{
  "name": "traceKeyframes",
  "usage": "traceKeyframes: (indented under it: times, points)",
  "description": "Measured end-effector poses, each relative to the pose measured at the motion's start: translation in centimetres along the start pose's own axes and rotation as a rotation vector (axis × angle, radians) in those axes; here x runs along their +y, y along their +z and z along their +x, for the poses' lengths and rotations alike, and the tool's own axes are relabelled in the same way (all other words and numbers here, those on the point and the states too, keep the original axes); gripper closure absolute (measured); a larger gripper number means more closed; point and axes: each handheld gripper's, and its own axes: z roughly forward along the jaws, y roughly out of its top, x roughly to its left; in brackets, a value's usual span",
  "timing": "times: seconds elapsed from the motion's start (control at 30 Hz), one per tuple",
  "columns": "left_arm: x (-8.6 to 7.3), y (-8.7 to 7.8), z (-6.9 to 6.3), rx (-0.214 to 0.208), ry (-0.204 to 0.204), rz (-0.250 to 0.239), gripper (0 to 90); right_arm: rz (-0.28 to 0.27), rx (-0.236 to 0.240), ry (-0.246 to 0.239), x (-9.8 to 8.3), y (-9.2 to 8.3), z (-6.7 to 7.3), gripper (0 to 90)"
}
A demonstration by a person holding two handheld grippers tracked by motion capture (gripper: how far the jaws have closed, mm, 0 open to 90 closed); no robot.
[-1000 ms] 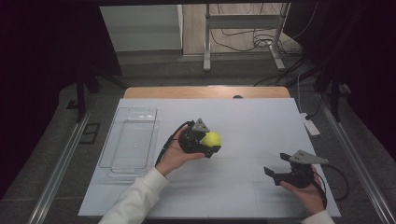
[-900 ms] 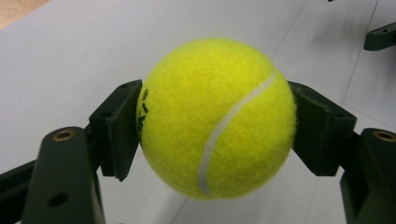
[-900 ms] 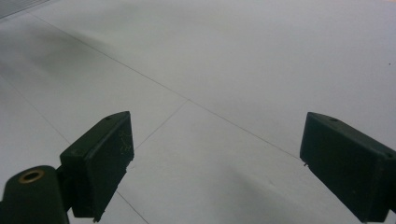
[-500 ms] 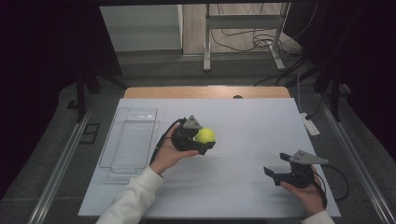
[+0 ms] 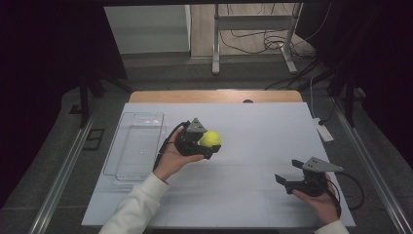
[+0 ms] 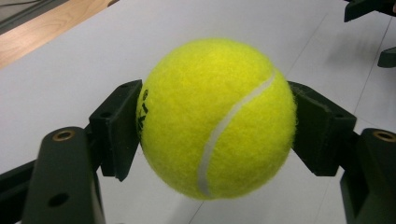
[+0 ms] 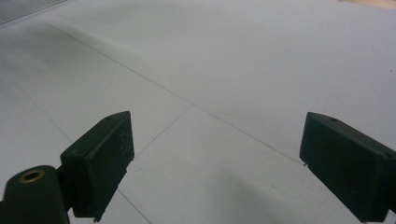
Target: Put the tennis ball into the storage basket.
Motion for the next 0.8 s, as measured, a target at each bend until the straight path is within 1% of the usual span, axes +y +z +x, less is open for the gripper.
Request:
traceKeyframes:
  times: [0.03,0.1,0.33,0.7,0.8]
  points:
    - [0.0,0.0,0.0,0.0,0.0,0.0,26.9,0.0,0.0,0.0,0.0,0.0,0.0,10.4]
    - [-0.2,-0.1,0.3,0.005,-0.016,0.001,26.9,-0.002,0.003,0.001,0.0,0.0,0.0,10.4]
    - [-0.3,-0.2,0.5,0.013,-0.024,0.007,26.9,-0.007,0.007,-0.004,0.1,0.0,0.2,10.4]
    - [-0.3,-1.0,1.2,0.028,-0.041,-0.013,26.9,-0.006,0.012,-0.01,0.2,0.1,0.4,10.8]
    - [-0.4,-1.3,1.5,0.036,-0.051,-0.019,26.9,-0.009,0.017,-0.015,0.4,0.1,0.8,10.5]
